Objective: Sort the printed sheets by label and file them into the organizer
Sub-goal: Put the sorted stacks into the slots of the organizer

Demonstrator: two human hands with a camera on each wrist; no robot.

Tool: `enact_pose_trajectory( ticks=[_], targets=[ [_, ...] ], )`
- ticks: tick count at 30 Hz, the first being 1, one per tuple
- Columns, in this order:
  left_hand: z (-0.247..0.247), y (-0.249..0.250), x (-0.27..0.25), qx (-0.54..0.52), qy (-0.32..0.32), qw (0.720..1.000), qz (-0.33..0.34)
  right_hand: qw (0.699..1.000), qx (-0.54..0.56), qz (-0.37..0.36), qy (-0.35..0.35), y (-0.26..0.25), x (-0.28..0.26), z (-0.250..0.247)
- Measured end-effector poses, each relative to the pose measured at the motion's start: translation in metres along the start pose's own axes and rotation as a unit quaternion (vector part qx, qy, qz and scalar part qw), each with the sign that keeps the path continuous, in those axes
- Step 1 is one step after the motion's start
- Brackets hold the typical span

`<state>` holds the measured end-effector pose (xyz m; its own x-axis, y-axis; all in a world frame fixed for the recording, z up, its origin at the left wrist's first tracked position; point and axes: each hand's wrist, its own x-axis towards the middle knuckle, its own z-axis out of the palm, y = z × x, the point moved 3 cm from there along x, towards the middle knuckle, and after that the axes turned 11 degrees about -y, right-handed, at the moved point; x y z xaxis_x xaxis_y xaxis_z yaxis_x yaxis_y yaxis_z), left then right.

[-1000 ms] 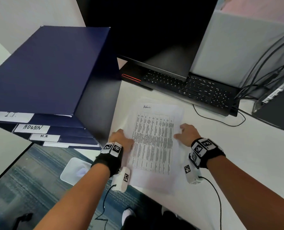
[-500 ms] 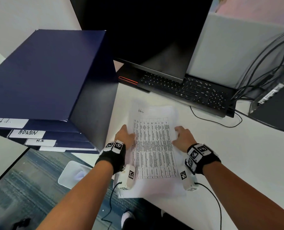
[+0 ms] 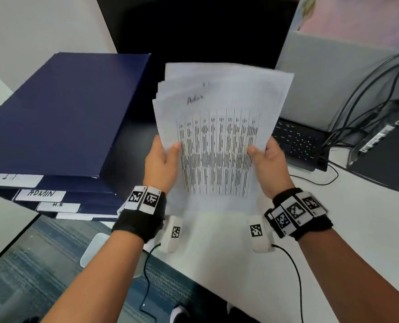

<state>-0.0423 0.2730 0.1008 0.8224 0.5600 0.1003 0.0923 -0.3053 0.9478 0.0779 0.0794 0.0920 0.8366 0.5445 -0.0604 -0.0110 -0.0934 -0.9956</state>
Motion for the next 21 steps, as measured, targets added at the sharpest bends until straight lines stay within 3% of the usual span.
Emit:
enact_pose_trajectory(
  ticks=[3, 5, 13, 17, 21],
  targets=[
    [-0.008, 0.032, 0.005, -0.012, 0.046, 0.996, 0.072, 0.994, 0.013, -0.104, 0.038, -0.033, -0.004, 0.009],
    [-0.008, 0.042, 0.004, -0.054, 0.058, 0.993, 0.090, 0.990, 0.021, -0.131, 0.046, -0.041, -0.006, 0.015],
    [-0.004, 0.022, 0.002, -0.135, 0.046, 0.989, 0.033, 0.994, 0.052, -0.085, 0.052, -0.028, -0.010, 0.014],
    [-0.004, 0.042, 0.006, -0.109, 0.040, 0.992, 0.053, 0.993, 0.025, -0.100, 0.058, -0.039, -0.009, 0.019],
    [-0.004, 0.057, 0.008, -0.065, 0.077, 0.993, 0.061, 0.989, 0.007, -0.137, 0.060, -0.047, -0.010, 0.025]
  ],
)
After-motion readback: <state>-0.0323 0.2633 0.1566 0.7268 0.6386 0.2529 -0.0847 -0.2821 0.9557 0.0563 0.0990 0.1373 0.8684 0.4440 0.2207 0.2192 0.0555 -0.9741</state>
